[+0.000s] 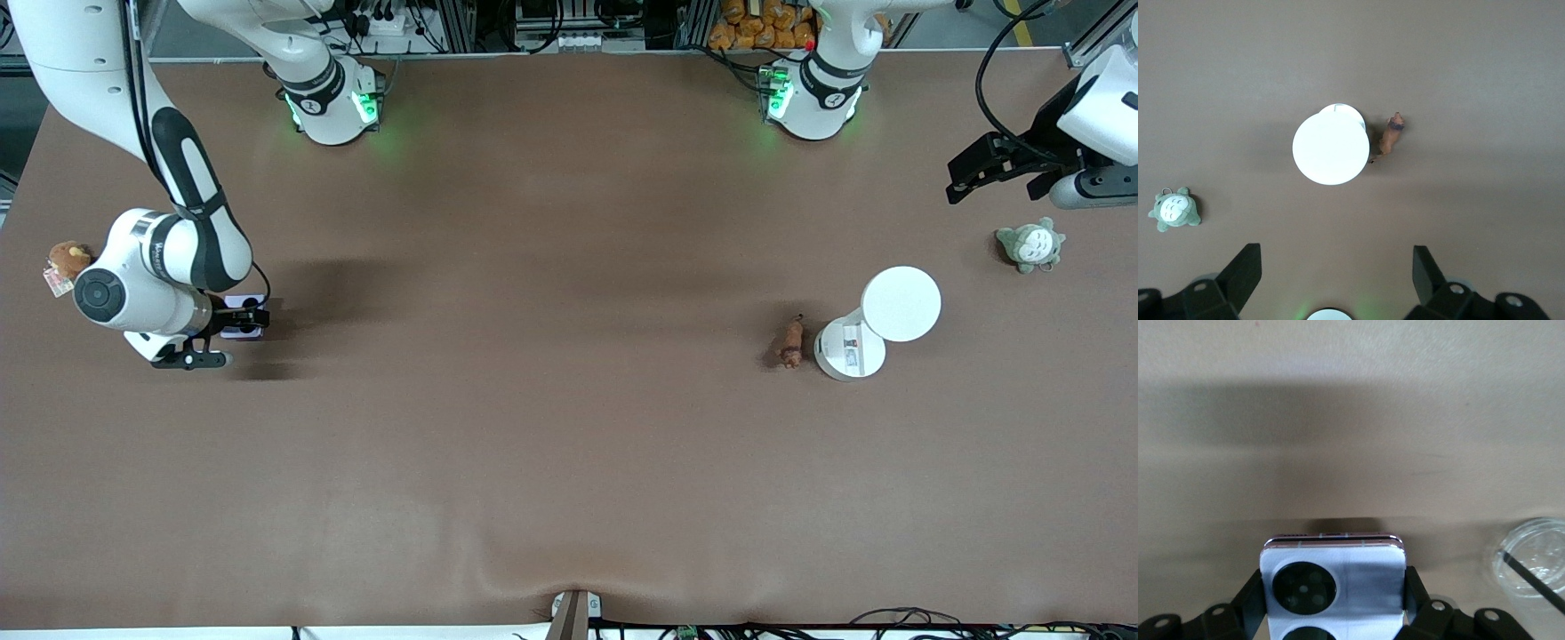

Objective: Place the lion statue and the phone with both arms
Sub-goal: 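Carry the phone with the right gripper beside the clear plastic cup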

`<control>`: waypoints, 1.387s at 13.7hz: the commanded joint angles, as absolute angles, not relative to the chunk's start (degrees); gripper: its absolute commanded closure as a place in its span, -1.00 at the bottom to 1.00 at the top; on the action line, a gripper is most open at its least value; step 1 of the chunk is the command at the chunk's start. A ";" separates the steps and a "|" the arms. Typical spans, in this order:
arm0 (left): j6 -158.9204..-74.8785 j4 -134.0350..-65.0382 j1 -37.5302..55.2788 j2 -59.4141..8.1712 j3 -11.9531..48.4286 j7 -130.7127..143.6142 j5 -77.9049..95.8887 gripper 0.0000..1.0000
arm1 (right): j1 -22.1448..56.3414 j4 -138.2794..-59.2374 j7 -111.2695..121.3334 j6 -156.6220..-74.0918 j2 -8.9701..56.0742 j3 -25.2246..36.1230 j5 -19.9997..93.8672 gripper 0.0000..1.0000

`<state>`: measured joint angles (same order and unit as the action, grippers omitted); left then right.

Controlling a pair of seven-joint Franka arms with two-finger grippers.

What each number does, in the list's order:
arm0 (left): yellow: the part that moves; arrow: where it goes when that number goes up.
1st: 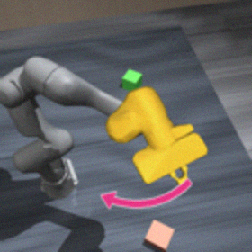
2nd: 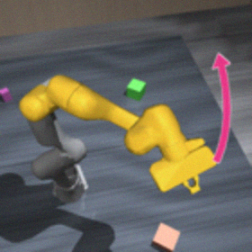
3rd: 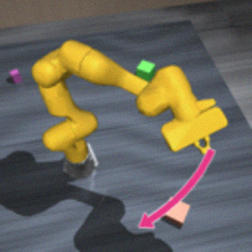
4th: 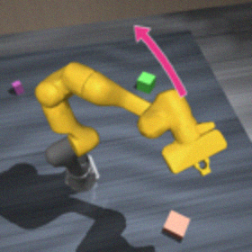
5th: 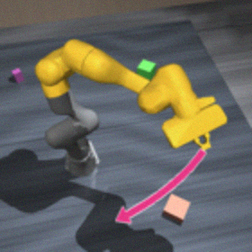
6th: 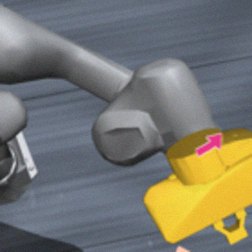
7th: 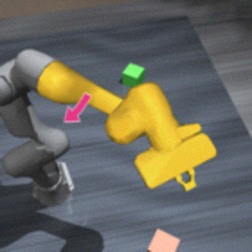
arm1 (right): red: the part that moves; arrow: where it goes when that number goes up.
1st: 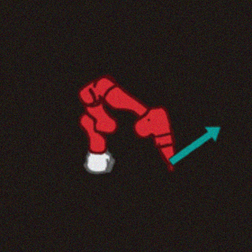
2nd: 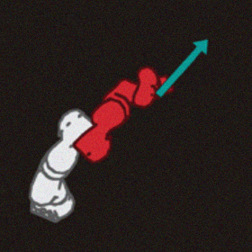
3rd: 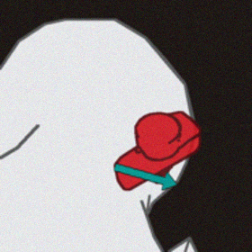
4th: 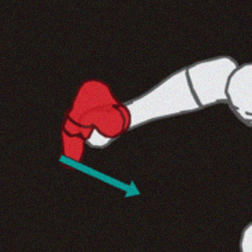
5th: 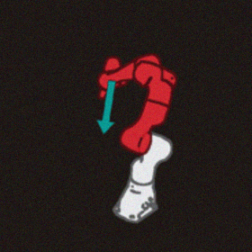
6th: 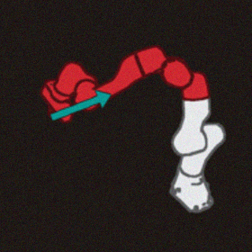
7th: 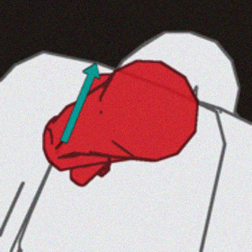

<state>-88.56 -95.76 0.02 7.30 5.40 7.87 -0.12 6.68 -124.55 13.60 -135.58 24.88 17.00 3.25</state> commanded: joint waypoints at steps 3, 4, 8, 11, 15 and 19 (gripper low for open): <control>-88.51 -95.19 0.00 7.12 5.36 7.56 0.88 -1.00 | 4.66 -125.86 15.90 -137.63 24.70 16.35 2.46 1.00; -88.51 -95.10 0.00 7.29 5.36 7.56 0.88 -1.00 | 4.57 -125.86 16.08 -137.64 24.96 16.35 2.46 1.00; -88.51 -95.19 0.00 7.29 5.36 7.82 0.88 -1.00 | 4.39 -125.86 16.17 -137.72 25.49 16.26 2.55 1.00; -88.50 -95.27 0.09 7.29 5.36 7.74 0.88 -1.00 | 4.39 -125.86 16.26 -137.90 25.93 16.26 2.55 0.78; -88.42 -95.19 0.09 7.29 5.36 7.65 0.88 -1.00 | 4.39 -125.68 16.17 -137.99 25.93 16.26 2.64 -1.00; -88.24 -95.10 0.09 7.38 5.45 7.38 0.79 -1.00 | 4.40 -124.11 16.08 -136.76 25.75 16.26 2.64 -1.00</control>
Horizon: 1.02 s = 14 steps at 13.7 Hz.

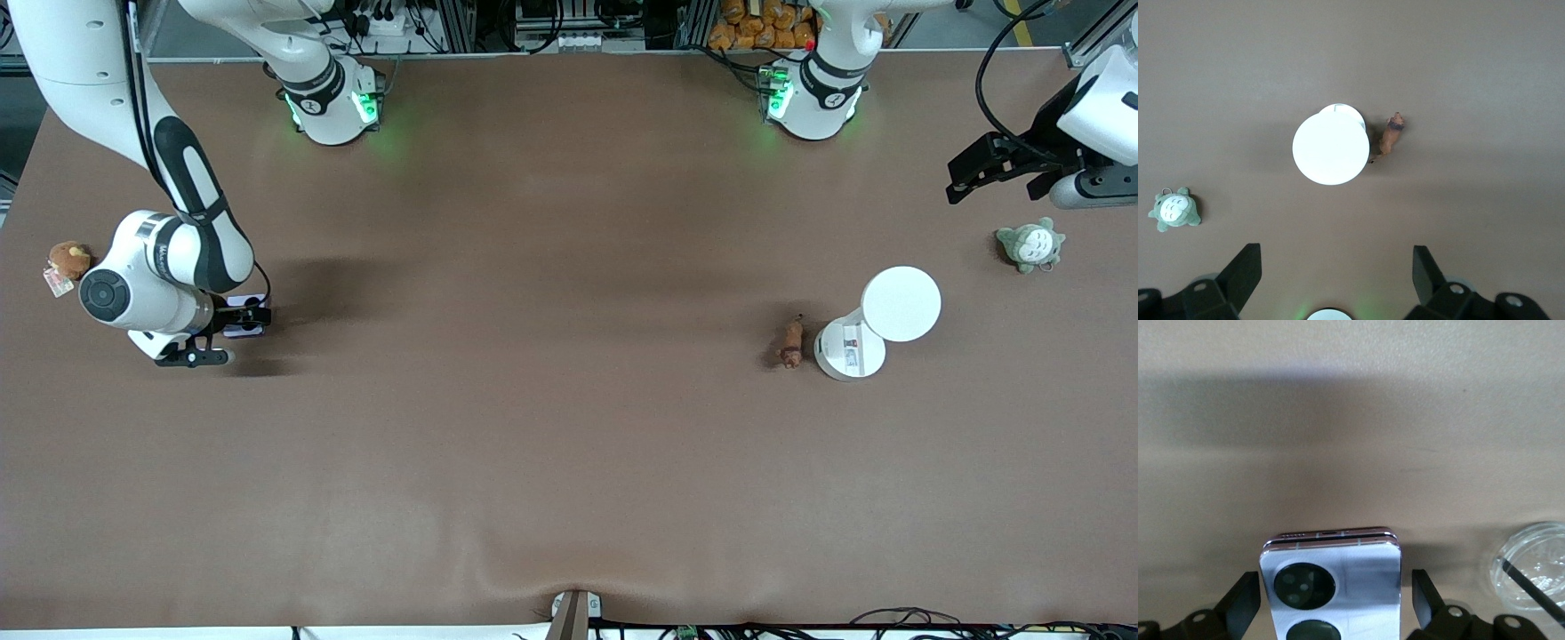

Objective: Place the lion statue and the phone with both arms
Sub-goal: 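Carry the phone with the right gripper beside the clear plastic cup, then lower the phone onto the table and open the right gripper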

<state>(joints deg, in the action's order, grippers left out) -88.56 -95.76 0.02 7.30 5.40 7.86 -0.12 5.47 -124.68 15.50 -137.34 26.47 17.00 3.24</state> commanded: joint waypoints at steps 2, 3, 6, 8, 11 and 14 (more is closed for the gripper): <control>-88.16 -95.10 0.00 7.47 5.80 7.38 0.79 -1.00 | 4.05 -123.40 16.00 -136.76 25.66 16.26 2.72 -1.00; -88.15 -95.10 0.00 7.47 5.80 7.47 0.79 -1.00 | 4.13 -122.96 15.74 -136.67 25.49 16.26 2.72 -1.00; -88.07 -95.10 0.00 7.56 5.80 7.47 0.79 -1.00 | 4.04 -120.24 15.82 -133.78 25.14 16.26 3.25 -1.00; -88.07 -95.10 0.00 7.56 5.80 7.38 0.79 -1.00 | 4.04 -117.96 15.82 -131.32 24.70 16.26 3.25 -1.00; -88.07 -95.10 0.00 7.56 5.89 7.29 0.79 -1.00 | 4.13 -110.60 15.82 -121.69 24.78 16.26 3.25 -1.00; -88.07 -95.10 0.00 7.65 5.80 7.29 0.79 -1.00 | 4.22 -102.68 15.38 -110.60 24.87 16.26 3.34 -1.00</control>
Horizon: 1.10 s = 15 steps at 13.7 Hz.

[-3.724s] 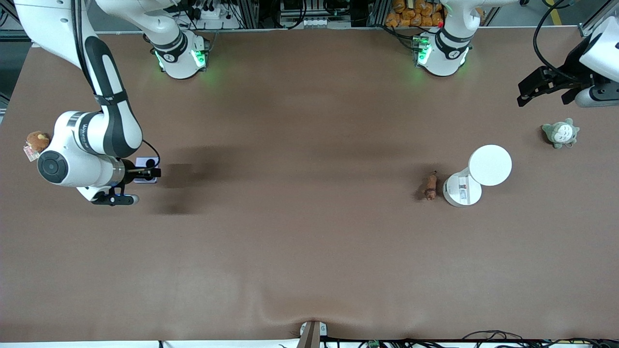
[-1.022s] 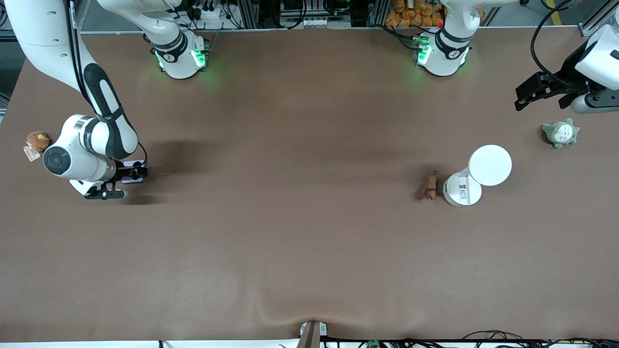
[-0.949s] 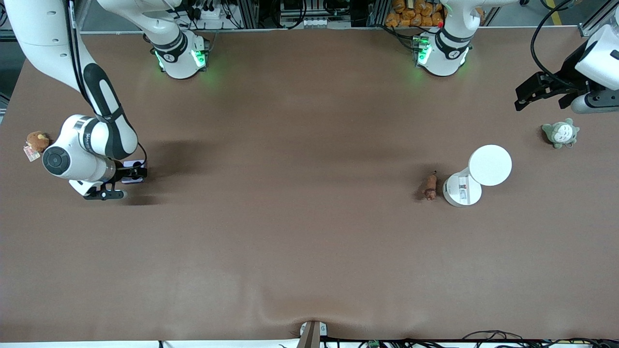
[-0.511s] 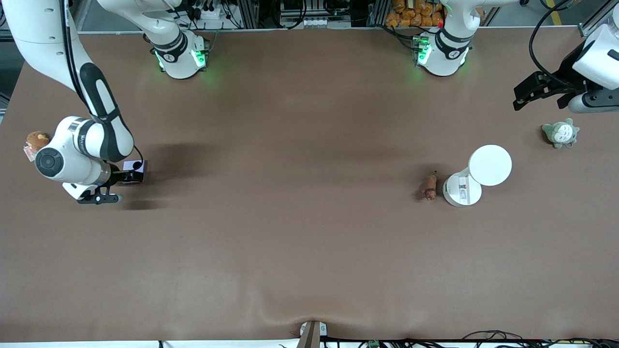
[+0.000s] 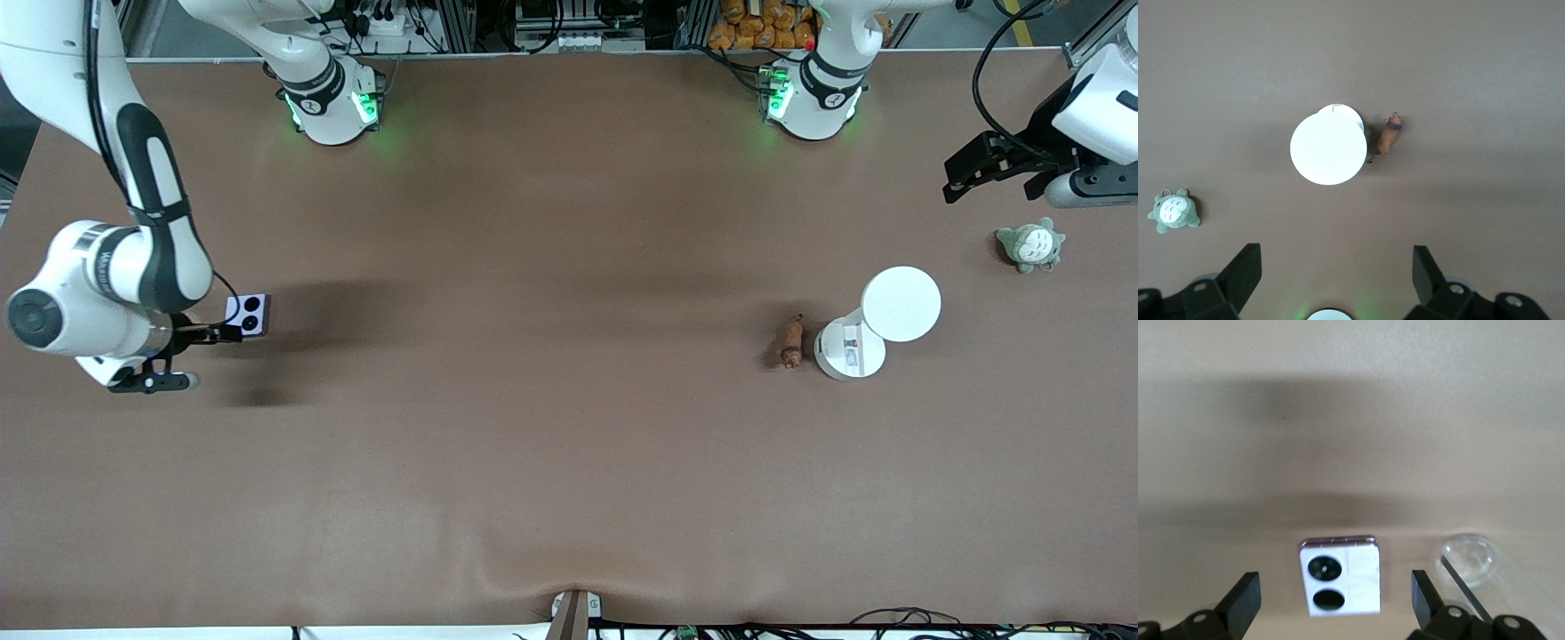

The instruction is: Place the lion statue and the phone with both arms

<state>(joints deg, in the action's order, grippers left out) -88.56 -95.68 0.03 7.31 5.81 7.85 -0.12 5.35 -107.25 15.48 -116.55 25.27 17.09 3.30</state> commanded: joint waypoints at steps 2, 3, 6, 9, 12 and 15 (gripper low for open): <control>-88.07 -95.10 0.00 7.73 5.80 7.38 0.79 -1.00 | 3.87 -97.32 15.55 -105.41 24.96 16.26 3.25 -1.00; -88.07 -95.10 0.00 7.73 5.89 7.38 0.79 -1.00 | 3.87 -94.25 15.47 -102.60 25.22 16.26 3.25 -1.00; -88.07 -95.01 -0.09 7.82 5.80 7.38 0.79 -1.00 | 4.57 -86.77 15.29 -97.48 25.57 16.26 3.17 -1.00; -88.07 -95.01 -0.09 7.91 5.80 7.30 0.79 -1.00 | 4.48 -80.79 15.12 -96.50 25.93 16.26 3.08 -1.00; -88.07 -95.01 -0.09 8.35 5.80 7.29 0.79 -1.00 | 4.48 -73.77 13.98 -92.83 25.93 16.26 2.99 -1.00; -88.07 -95.18 -0.17 8.79 5.80 7.38 0.88 -1.00 | 5.01 -67.00 7.50 -86.15 25.67 15.91 3.08 -1.00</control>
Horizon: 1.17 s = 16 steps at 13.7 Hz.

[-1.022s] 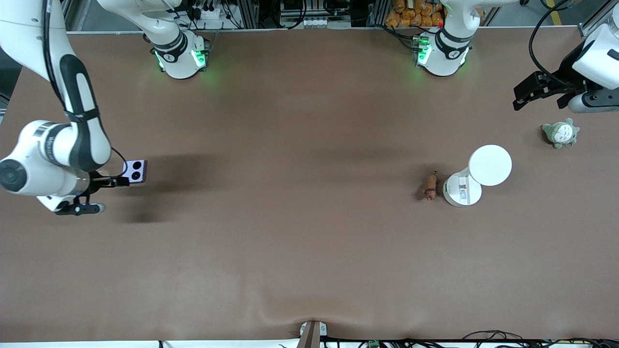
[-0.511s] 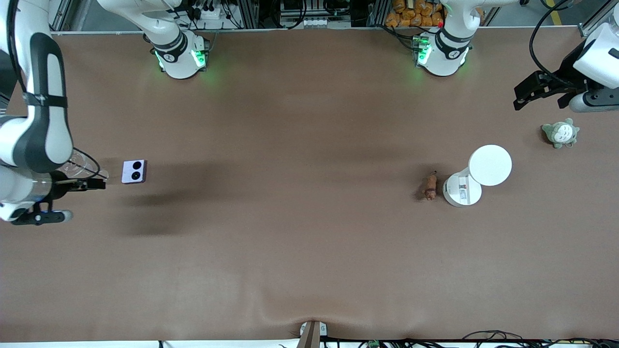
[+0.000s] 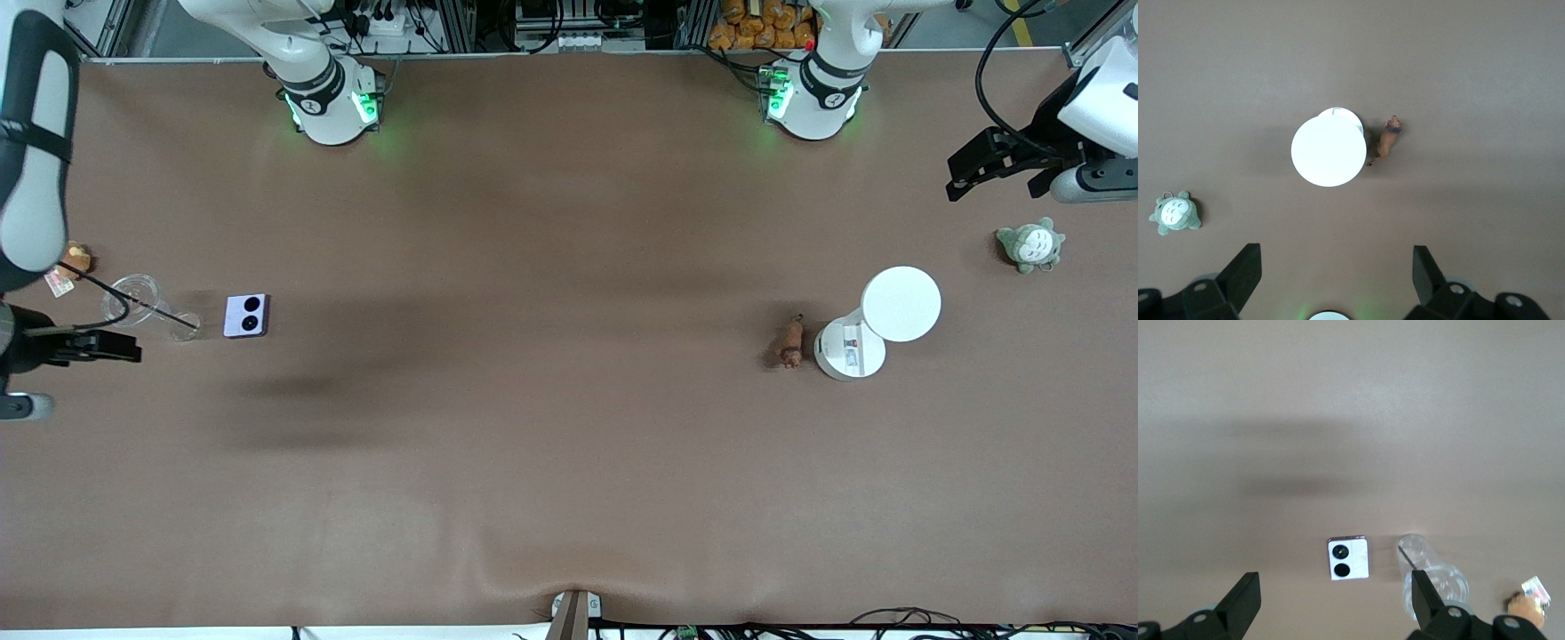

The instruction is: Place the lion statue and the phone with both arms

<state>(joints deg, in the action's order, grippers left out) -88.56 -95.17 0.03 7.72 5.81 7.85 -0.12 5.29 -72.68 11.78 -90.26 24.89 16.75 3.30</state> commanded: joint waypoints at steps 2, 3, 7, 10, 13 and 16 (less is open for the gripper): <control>-88.07 -95.53 -0.18 9.22 5.89 7.47 0.88 -1.00 | 6.32 -63.82 6.24 -82.81 25.40 16.00 3.16 -1.00; -88.07 -95.71 -0.18 9.49 5.89 7.64 0.88 -1.00 | 6.76 -63.03 6.15 -81.66 24.79 16.17 3.08 -1.00; -88.07 -96.50 -0.26 10.11 6.59 8.26 0.88 -1.00 | 6.85 -62.58 6.24 -76.65 20.49 16.00 3.25 -1.00; -88.24 -97.12 -0.35 10.55 6.59 8.26 0.88 -1.00 | 6.68 -61.88 6.33 -73.40 17.76 16.00 3.25 -1.00; -88.50 -97.65 -0.35 10.81 6.59 8.26 0.88 -1.00 | 6.42 -61.87 6.50 -70.94 15.04 16.00 3.25 -1.00; -88.77 -98.61 -0.35 11.42 6.59 8.26 0.88 -1.00 | 6.15 -62.22 7.38 -68.73 12.93 15.91 3.60 -1.00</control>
